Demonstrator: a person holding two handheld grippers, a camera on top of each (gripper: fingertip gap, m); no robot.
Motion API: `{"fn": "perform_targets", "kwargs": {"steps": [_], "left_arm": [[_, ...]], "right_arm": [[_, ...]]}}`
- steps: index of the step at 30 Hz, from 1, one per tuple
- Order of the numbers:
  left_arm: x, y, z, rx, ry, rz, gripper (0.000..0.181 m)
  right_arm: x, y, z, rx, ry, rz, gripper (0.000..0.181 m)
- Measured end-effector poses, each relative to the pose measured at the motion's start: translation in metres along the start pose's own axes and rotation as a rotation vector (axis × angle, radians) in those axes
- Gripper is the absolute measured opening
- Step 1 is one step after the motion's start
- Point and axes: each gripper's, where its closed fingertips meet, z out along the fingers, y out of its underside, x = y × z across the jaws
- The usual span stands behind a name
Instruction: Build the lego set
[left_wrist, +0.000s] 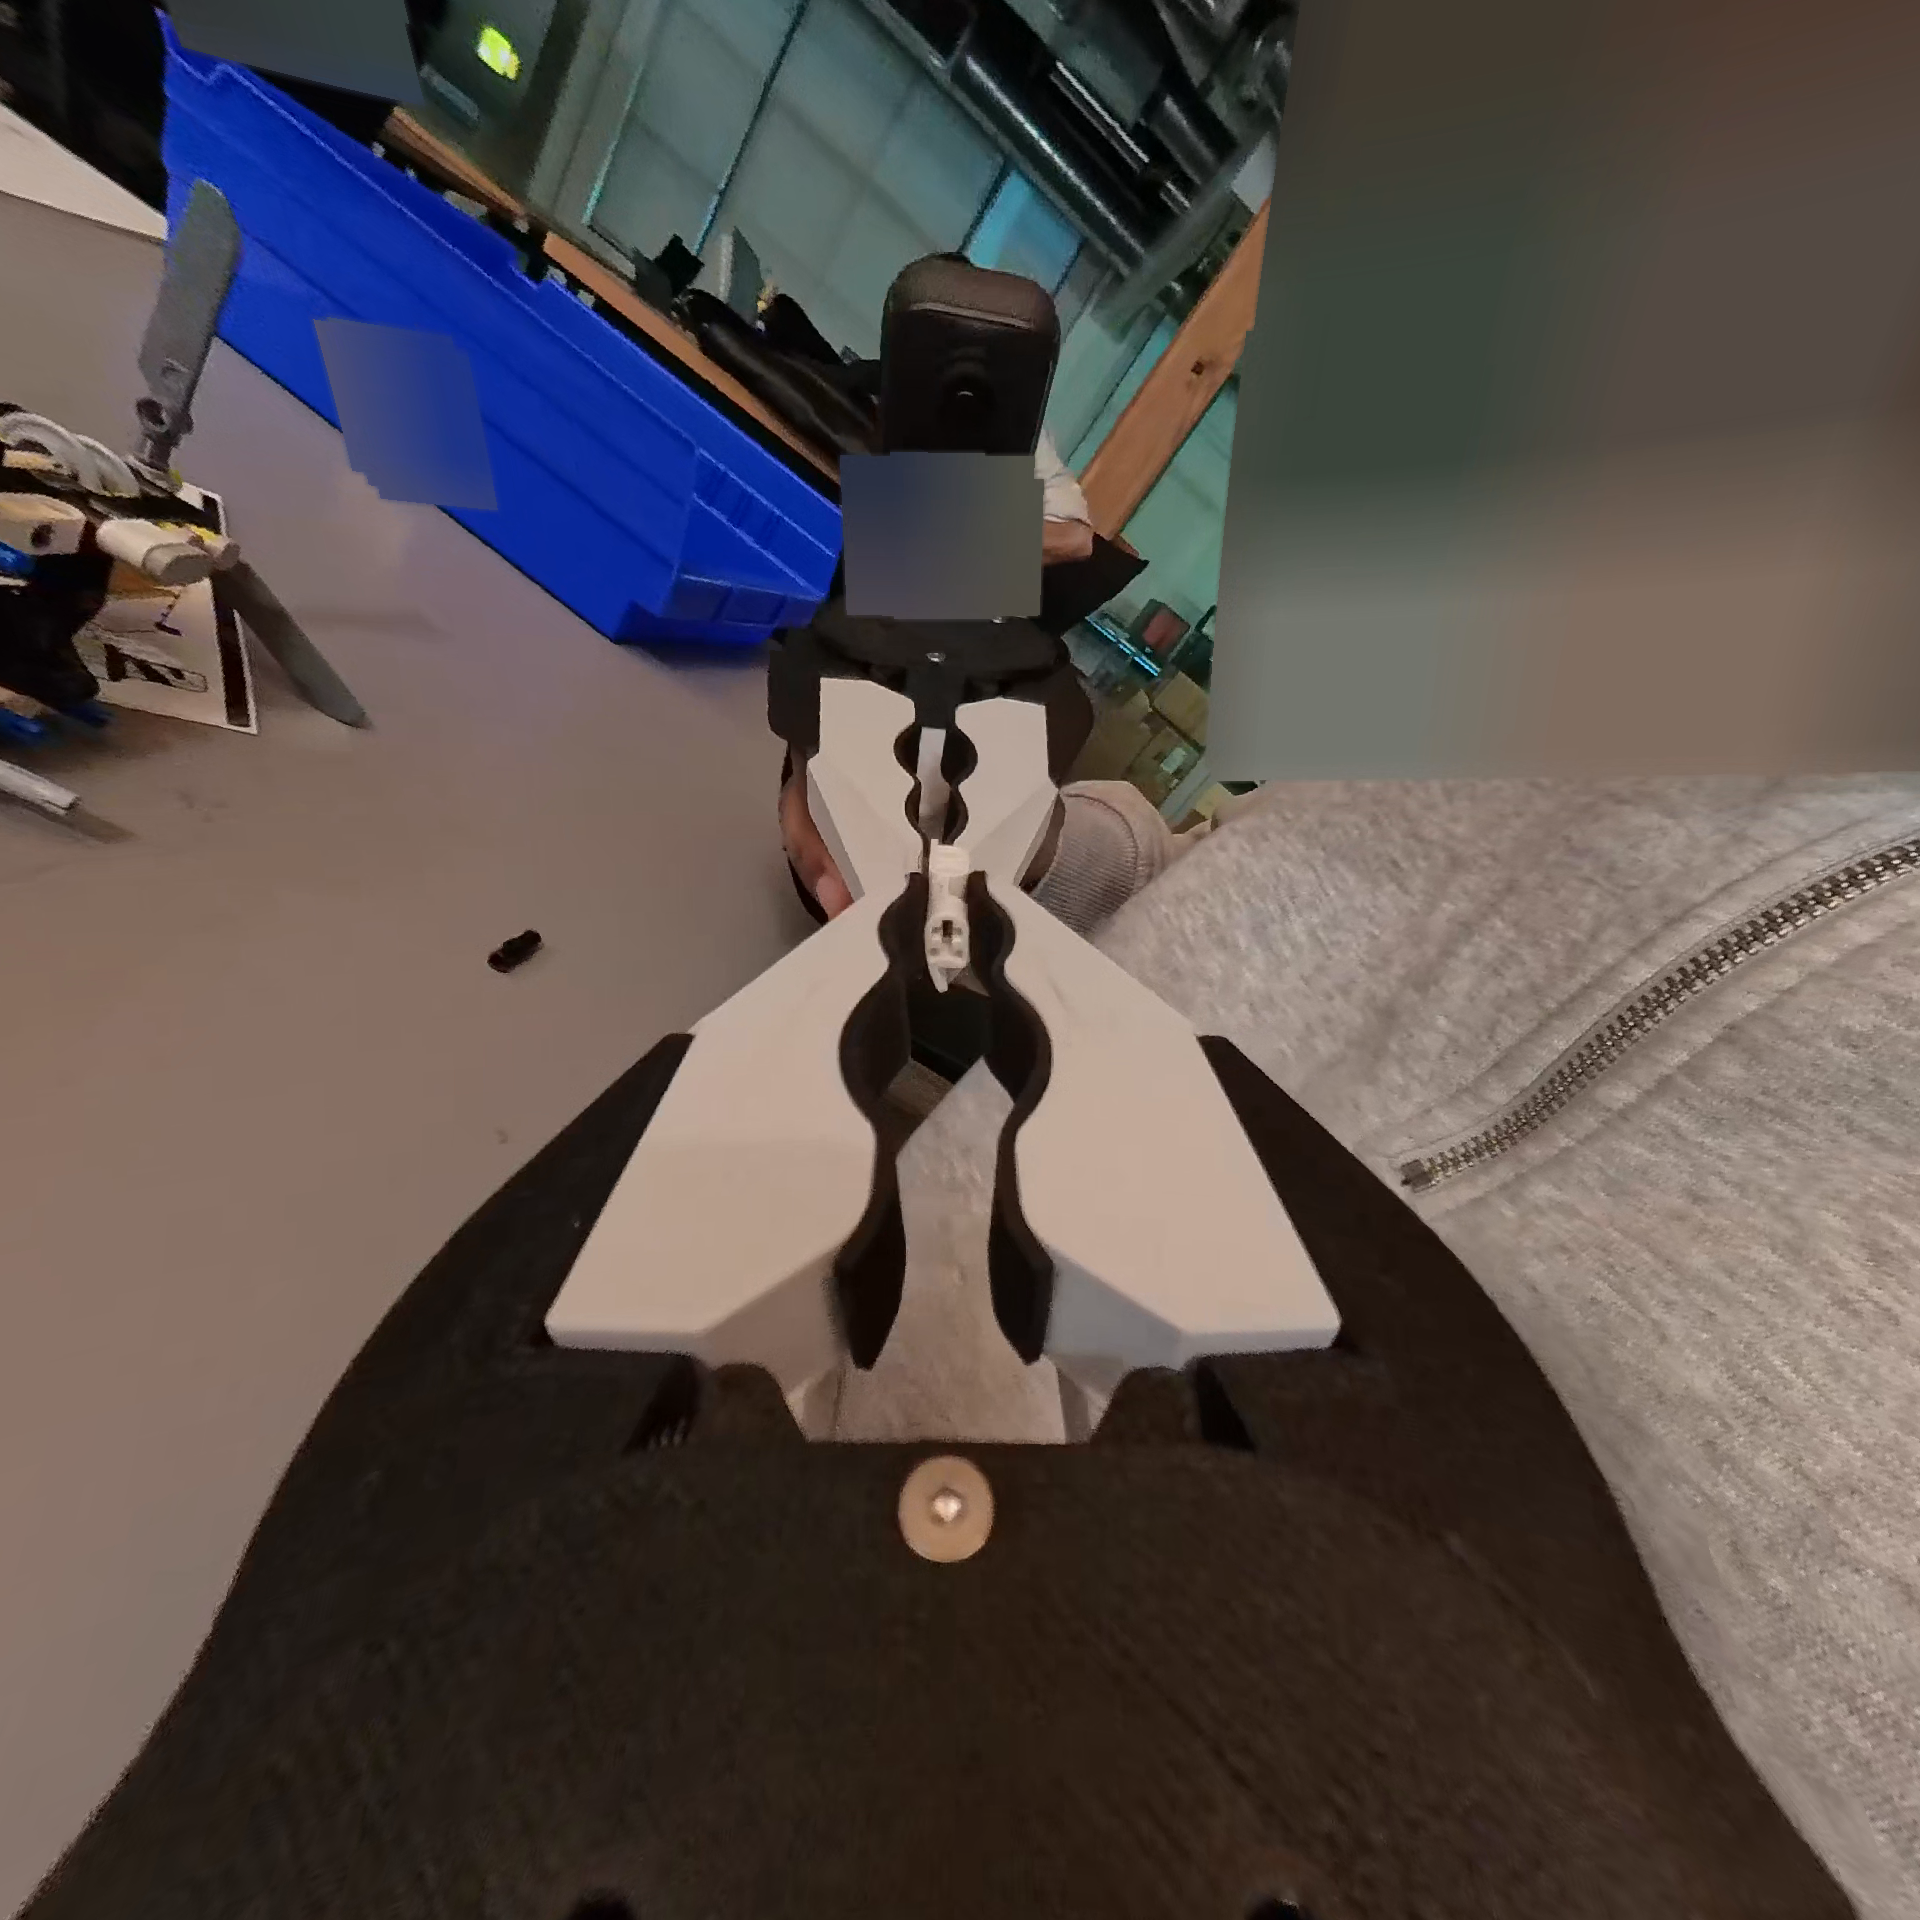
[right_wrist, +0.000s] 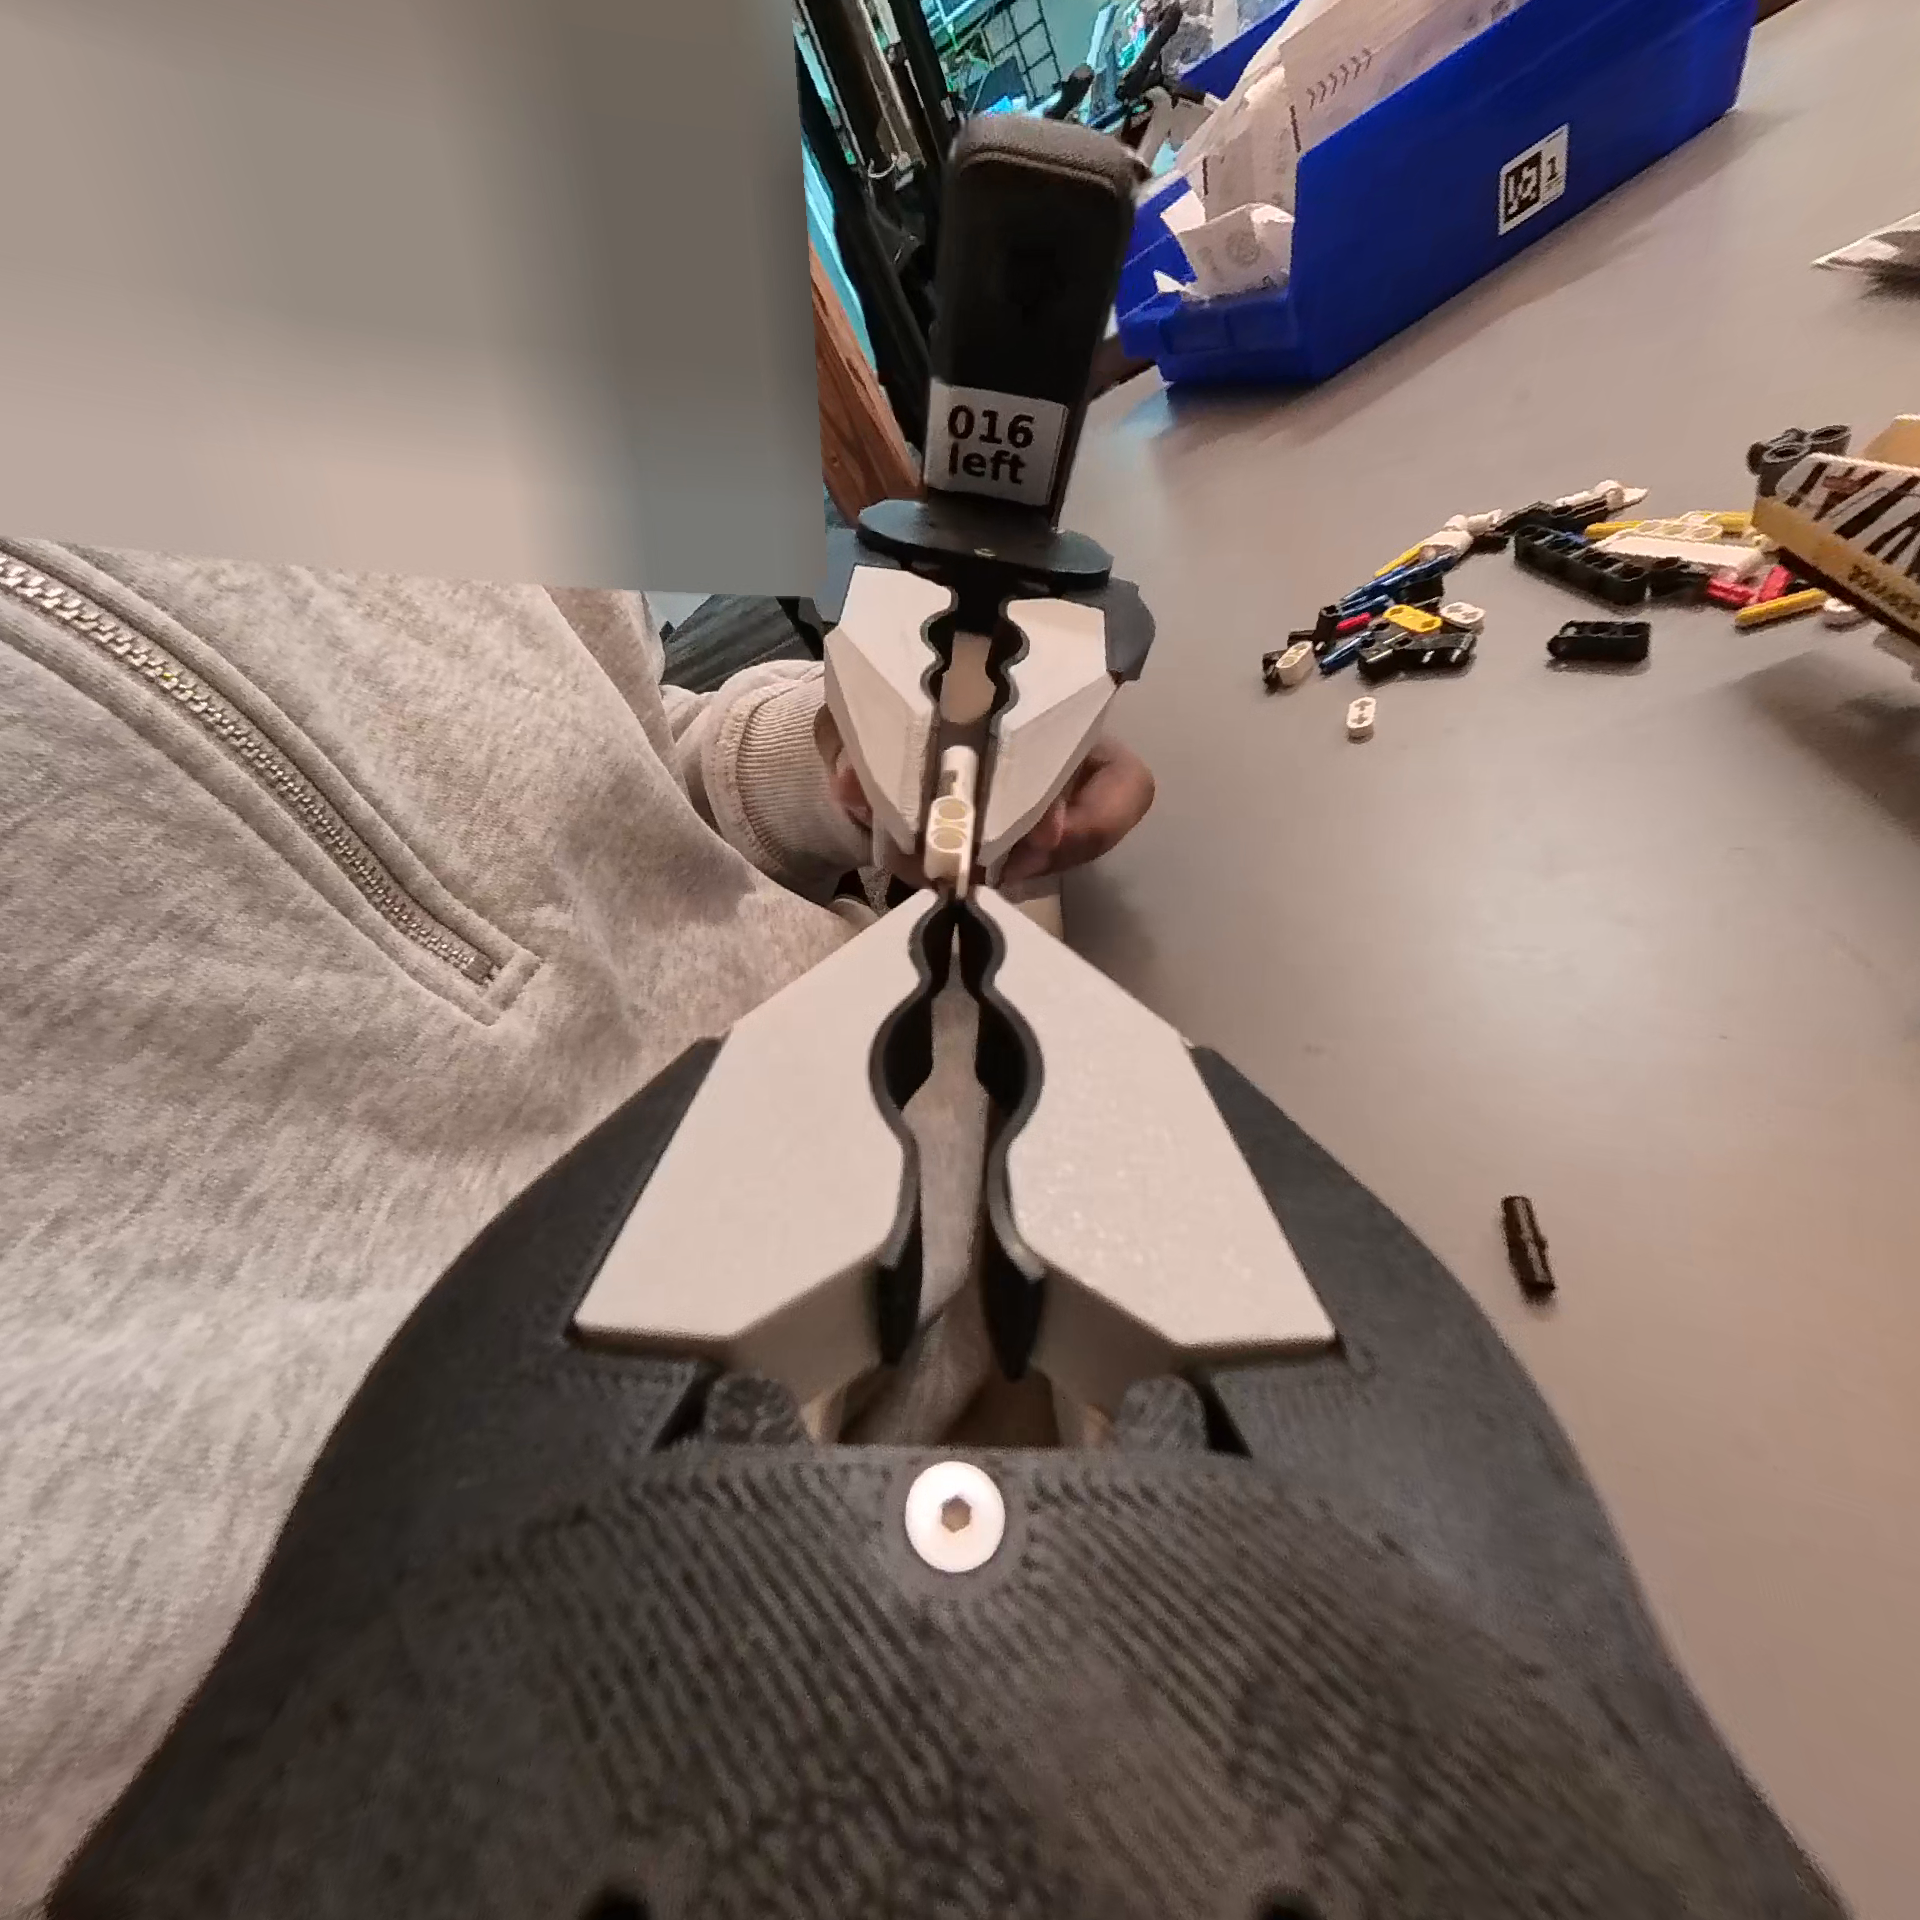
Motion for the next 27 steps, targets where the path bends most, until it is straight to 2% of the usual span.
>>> {"fn": "perform_targets", "kwargs": {"steps": [5,15,18,20,22,25,27], "left_arm": [[-0.001,-0.001,0.0,0.005,-0.03,0.052,0.006],[0.002,-0.003,0.001,0.031,-0.016,0.043,0.006],[-0.001,-0.004,0.0,0.024,-0.068,0.116,0.006],[-0.009,-0.01,-0.003,0.037,-0.146,0.176,0.006],[-0.025,-0.016,-0.011,0.027,-0.266,0.237,0.006],[-0.05,-0.012,-0.017,-0.076,-0.457,0.381,0.006],[-0.051,-0.007,-0.011,-0.123,-0.467,0.408,0.006]], "right_arm": [[0.003,-0.001,0.0,0.005,0.017,-0.002,0.0],[0.0,-0.003,-0.001,0.003,0.008,-0.015,0.0],[0.003,-0.004,-0.001,-0.001,0.034,-0.012,0.0],[0.014,-0.005,-0.005,-0.016,0.104,-0.031,0.0],[0.033,-0.005,-0.016,-0.048,0.238,-0.069,0.01],[0.075,0.015,-0.039,-0.248,0.52,-0.17,0.02],[0.093,0.035,-0.049,-0.411,0.637,-0.236,0.022]]}}
